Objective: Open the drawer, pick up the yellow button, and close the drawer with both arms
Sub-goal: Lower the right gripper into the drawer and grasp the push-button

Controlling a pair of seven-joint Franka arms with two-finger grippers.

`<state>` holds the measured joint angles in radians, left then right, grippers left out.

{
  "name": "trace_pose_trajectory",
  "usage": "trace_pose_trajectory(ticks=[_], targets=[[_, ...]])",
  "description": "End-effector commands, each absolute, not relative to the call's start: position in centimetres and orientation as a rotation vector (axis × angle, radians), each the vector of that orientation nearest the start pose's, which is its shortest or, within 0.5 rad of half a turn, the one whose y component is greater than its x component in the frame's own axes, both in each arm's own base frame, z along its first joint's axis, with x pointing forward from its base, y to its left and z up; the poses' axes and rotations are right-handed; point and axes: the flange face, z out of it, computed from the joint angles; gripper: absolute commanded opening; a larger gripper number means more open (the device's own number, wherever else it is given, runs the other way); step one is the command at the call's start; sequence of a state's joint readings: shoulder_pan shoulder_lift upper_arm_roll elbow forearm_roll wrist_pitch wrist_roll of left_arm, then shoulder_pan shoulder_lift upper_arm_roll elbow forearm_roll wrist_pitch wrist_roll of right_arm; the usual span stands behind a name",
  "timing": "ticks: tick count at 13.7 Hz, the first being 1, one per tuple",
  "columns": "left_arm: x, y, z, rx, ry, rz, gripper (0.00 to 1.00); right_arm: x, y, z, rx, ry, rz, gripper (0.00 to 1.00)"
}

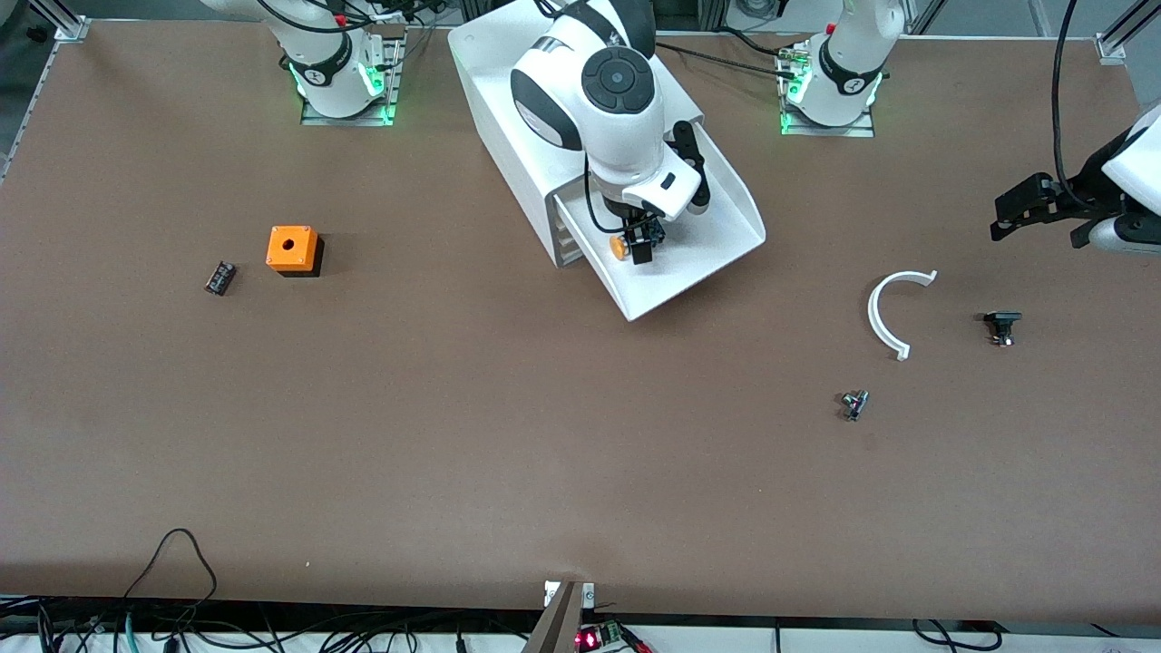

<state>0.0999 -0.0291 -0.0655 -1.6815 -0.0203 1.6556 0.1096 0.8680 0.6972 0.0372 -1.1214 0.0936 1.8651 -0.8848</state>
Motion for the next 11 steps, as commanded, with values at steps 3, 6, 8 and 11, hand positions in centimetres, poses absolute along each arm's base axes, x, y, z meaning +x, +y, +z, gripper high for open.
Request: trace_pose_trajectory(ticks=[3, 6, 8, 11], targets=[[55.3, 1.7, 60.2, -3.130, 0.123, 0.003, 1.00, 46.8, 59.7, 39.6, 2.070, 2.525, 0.060, 0.93], [55.3, 1.6, 60.2, -3.130, 0.128, 0.001, 1.00, 46.6, 60.2, 38.5, 2.064, 2.523, 0.055, 0.83], [55.3, 1.6, 60.2, -3.130, 0.130, 0.001, 1.00, 46.5, 60.2, 38.6, 2.064, 2.523, 0.054, 0.61], [55.3, 1.8, 60.4, -3.130, 0.123, -0.004, 1.00, 46.9, 59.9, 39.5, 2.072, 2.524, 0.078, 0.41]])
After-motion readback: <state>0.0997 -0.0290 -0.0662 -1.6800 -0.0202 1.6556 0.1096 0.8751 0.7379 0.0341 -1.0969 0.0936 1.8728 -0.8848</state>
